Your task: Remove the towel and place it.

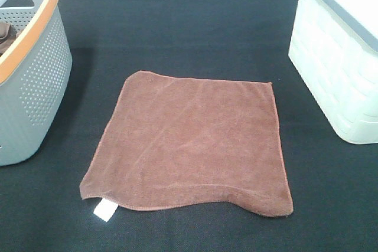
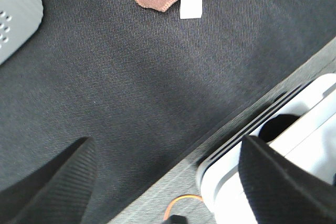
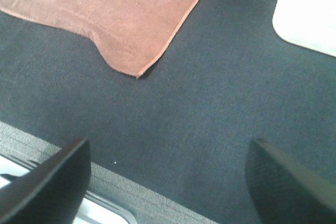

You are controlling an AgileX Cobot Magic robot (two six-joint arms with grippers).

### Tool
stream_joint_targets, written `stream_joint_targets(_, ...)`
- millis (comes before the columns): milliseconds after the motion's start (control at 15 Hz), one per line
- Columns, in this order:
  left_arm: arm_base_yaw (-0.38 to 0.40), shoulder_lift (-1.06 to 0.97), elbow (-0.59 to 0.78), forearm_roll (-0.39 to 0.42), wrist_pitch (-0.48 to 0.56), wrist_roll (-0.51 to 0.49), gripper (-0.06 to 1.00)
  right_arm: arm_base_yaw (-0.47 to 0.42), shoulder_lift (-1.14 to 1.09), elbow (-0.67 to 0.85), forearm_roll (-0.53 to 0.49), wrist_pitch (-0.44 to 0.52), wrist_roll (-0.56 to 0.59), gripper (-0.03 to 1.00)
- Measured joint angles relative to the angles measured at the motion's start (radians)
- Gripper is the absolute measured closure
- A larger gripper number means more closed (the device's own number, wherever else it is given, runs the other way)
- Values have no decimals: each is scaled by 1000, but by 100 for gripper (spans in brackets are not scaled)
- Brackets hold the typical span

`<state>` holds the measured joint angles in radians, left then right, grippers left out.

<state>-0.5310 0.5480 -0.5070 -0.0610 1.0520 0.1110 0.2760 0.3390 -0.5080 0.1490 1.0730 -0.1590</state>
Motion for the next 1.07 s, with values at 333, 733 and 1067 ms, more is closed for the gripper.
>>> stream_joint_targets(333,0,0,0,-6,-1,8,23,0,0,1,0,-3,1,20)
stream_joint_targets(733,0,0,0,4,-1,8,23,0,0,3,0,-5,2,20)
stream_joint_targets(1067,6,0,0,4,-2,8,23,0,0,3,0,-5,2,20)
